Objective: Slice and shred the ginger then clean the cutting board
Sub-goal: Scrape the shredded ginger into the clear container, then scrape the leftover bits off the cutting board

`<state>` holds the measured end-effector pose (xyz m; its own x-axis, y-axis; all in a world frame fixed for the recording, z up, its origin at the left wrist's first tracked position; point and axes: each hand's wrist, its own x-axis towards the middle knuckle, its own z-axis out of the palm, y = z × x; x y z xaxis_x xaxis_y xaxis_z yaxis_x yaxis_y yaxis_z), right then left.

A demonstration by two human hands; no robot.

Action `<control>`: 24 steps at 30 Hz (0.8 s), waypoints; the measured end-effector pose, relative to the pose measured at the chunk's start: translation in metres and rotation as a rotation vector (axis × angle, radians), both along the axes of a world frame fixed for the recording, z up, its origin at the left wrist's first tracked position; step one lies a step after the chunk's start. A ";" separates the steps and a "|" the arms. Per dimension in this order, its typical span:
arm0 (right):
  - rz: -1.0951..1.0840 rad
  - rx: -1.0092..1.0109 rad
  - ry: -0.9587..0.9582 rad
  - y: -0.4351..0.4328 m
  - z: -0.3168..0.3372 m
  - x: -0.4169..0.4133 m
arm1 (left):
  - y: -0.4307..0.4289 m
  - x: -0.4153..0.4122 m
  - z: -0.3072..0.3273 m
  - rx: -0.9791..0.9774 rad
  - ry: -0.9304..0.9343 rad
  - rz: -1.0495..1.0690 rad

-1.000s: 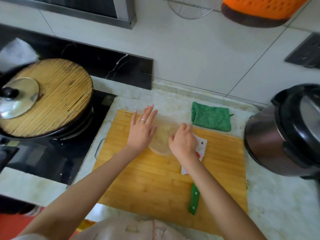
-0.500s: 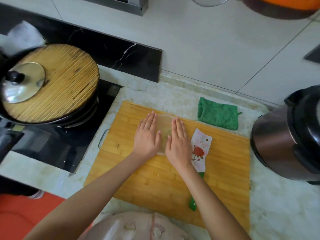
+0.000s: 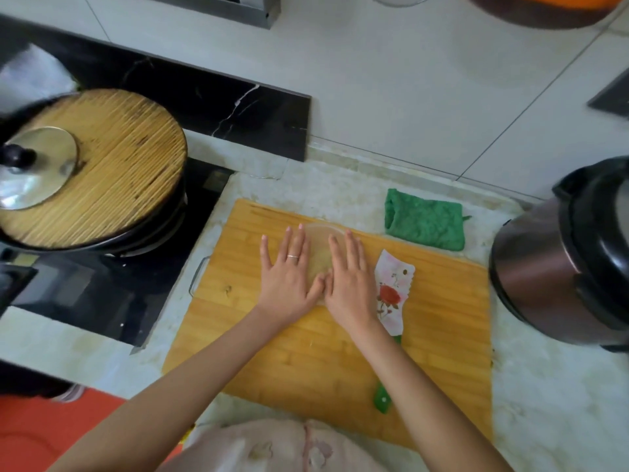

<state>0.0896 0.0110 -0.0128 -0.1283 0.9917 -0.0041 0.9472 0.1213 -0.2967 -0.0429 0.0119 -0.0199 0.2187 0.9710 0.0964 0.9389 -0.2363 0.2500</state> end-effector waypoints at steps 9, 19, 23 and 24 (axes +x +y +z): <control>-0.104 -0.012 -0.029 -0.002 0.007 -0.008 | 0.004 -0.006 -0.005 -0.061 -0.096 -0.116; -0.527 -0.380 0.562 0.002 0.019 0.022 | 0.015 -0.015 0.018 -0.445 -0.742 0.608; -0.506 -0.324 0.682 0.023 0.029 0.026 | 0.036 -0.018 0.025 -0.557 -1.055 0.649; -0.487 -0.289 0.680 0.034 0.033 0.027 | 0.045 -0.019 0.029 -0.552 -1.084 0.633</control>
